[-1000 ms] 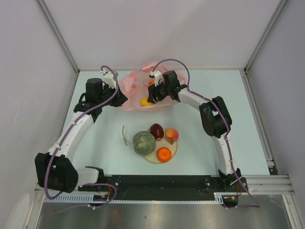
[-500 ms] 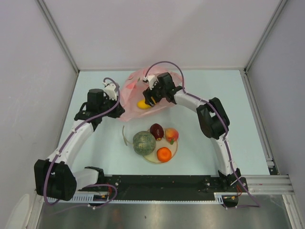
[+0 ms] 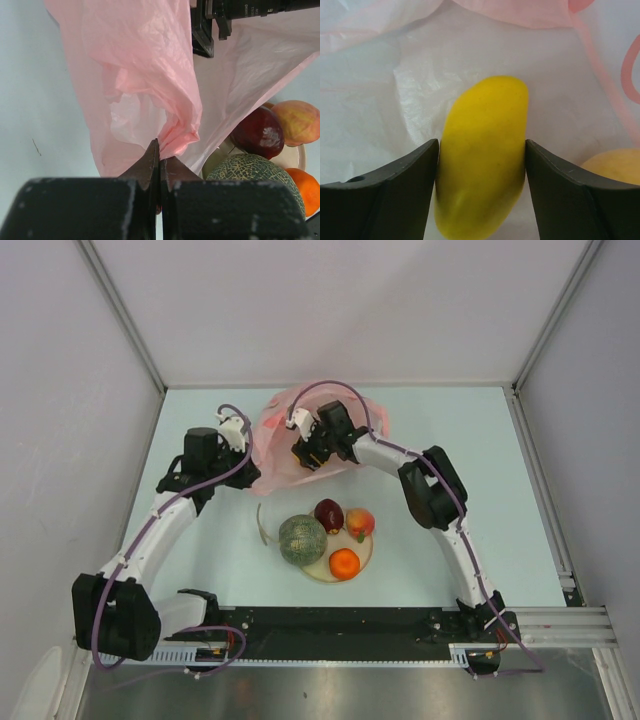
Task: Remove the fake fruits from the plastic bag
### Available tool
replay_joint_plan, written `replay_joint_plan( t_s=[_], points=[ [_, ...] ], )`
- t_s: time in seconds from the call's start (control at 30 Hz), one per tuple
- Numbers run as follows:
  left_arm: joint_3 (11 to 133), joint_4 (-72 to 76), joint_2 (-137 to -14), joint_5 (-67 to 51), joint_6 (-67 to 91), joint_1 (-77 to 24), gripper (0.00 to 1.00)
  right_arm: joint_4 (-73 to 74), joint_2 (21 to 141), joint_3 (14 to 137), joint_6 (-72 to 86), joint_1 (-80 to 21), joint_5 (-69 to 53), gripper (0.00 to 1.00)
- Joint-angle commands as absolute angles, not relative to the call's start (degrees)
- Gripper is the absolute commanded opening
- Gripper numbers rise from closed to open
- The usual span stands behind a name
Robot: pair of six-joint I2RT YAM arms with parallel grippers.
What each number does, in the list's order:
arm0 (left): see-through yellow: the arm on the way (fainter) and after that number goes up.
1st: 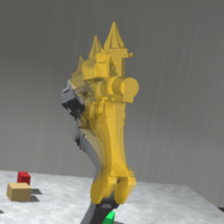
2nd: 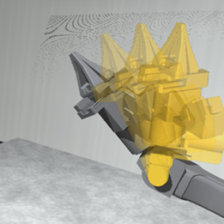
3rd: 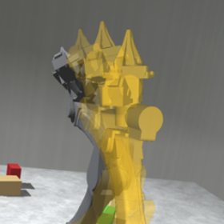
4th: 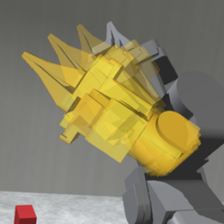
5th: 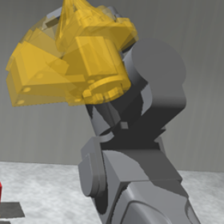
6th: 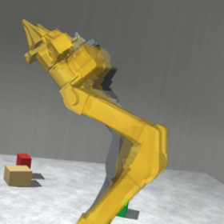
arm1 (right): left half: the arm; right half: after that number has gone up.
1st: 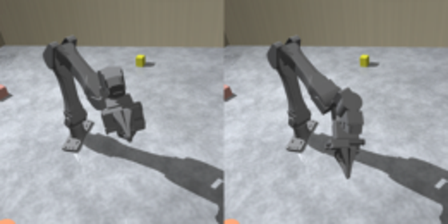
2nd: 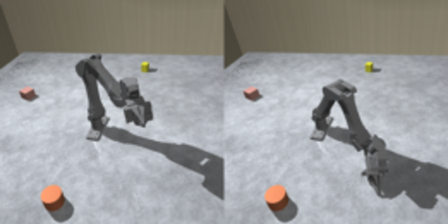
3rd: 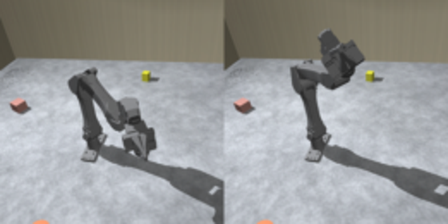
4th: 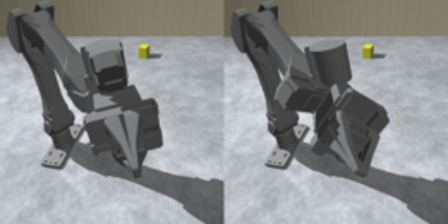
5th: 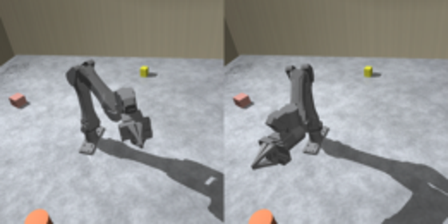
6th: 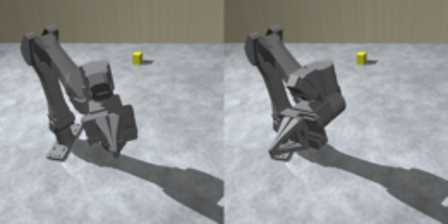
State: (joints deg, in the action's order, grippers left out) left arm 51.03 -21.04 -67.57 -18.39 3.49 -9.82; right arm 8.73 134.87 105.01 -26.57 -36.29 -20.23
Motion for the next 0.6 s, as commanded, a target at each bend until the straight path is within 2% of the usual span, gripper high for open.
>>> replay_joint_plan(
  t_s=[0.0,0.1,0.2,0.43,0.5,0.57],
  points=[
    [52.0,-19.4,-67.8,-19.0,3.3,-9.4,0.0,9.7,136.0,109.2,-28.4,-36.2,-19.2,0.64],
    [52.6,-19.4,-68.1,-19.0,3.3,-9.3,0.0,9.3,133.8,108.2,-26.6,-35.6,-19.9,0.5],
    [53.0,-18.9,-68.7,-19.2,3.6,-9.3,0.0,8.4,129.3,106.4,-24.8,-35.1,-21.3,0.42],
    [58.0,-19.4,-73.6,-21.2,5.3,-9.3,0.0,5.8,114.4,95.8,-26.1,-35.9,-26.8,0.33],
    [59.1,-18.8,-75.2,-21.2,6.6,-9.4,0.0,7.0,111.4,94.1,-26.4,-36.6,-27.8,0.26],
    [60.0,-17.2,-75.6,-21.5,7.1,-9.5,0.0,8.5,107.7,91.8,-26.6,-37.4,-28.8,0.24]
  ],
)
